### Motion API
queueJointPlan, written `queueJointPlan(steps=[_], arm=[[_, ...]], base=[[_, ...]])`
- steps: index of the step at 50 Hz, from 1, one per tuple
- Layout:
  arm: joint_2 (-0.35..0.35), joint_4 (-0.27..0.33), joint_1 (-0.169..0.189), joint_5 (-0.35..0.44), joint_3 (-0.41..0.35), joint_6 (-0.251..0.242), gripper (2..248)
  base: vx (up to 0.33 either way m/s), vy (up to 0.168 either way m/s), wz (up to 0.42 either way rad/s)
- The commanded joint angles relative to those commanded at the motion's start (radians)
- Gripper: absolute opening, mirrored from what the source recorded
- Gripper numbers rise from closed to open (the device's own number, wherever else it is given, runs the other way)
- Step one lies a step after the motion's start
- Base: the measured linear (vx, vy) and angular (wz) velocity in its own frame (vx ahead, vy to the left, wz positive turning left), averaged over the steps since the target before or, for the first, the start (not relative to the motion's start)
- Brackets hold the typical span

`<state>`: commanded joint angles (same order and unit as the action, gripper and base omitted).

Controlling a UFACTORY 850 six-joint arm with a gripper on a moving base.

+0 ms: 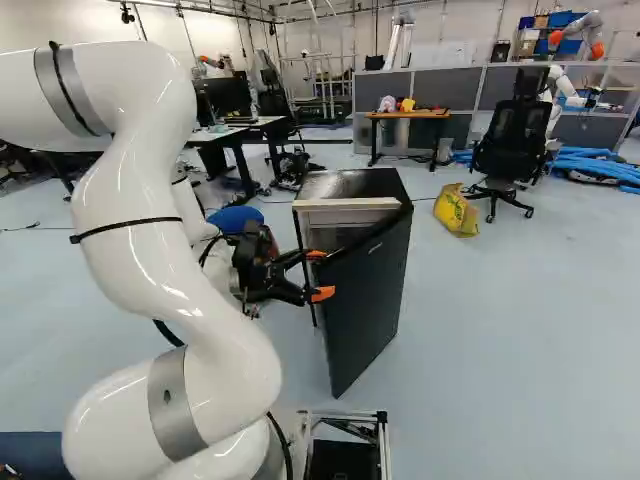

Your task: Grab a drink from the fridge

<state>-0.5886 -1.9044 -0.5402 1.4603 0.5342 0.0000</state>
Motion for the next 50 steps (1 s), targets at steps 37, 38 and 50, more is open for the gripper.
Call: queueJointPlan(steps=[37,38,50], arm=[[0.004,-0.136,0.066,0.030,0.019,0.000,247],[0.004,-0.137,0.072,0.030,0.021,0.000,247],[0.006,-0.152,0.147,0.022,0.055,0.000,247]], base=[[0.000,0.000,0.000],[0.000,0.000,0.000],[0.000,0.000,0.000]])
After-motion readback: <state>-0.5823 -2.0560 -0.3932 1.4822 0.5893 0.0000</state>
